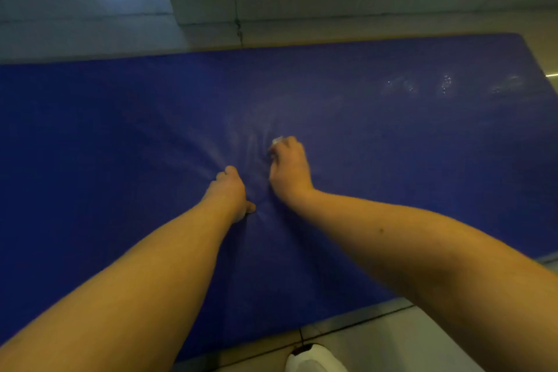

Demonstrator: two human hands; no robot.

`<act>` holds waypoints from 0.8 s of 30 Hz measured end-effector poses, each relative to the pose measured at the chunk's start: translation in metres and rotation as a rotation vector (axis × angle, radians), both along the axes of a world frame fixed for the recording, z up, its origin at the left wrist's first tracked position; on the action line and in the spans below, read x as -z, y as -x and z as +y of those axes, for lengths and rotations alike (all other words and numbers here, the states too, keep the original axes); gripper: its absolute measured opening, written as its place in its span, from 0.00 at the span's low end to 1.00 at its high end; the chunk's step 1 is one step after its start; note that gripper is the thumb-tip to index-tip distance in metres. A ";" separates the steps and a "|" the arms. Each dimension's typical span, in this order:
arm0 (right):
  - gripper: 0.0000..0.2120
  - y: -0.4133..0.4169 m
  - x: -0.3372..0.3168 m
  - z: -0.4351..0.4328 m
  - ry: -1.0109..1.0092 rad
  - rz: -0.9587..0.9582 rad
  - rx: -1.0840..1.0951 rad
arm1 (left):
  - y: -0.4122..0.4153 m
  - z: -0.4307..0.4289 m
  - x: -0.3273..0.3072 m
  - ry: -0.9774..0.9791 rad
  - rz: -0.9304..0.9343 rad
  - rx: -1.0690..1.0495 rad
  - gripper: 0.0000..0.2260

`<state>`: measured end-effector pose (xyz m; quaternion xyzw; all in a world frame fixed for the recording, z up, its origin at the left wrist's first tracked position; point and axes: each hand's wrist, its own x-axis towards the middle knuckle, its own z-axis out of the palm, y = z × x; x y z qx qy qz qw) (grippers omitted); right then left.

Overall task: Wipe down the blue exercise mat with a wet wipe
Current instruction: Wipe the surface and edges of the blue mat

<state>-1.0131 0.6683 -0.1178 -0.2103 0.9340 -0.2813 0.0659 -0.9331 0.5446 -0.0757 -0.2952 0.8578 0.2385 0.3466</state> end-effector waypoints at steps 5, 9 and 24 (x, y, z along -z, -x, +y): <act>0.09 0.002 0.000 0.008 0.014 0.034 -0.446 | 0.011 0.000 -0.002 0.028 -0.077 0.004 0.45; 0.11 0.069 -0.008 0.035 -0.045 0.059 -0.102 | 0.012 0.003 0.000 0.034 -0.096 0.002 0.48; 0.08 0.096 0.000 0.010 -0.078 -0.006 0.125 | 0.014 0.003 0.001 0.034 -0.097 -0.003 0.43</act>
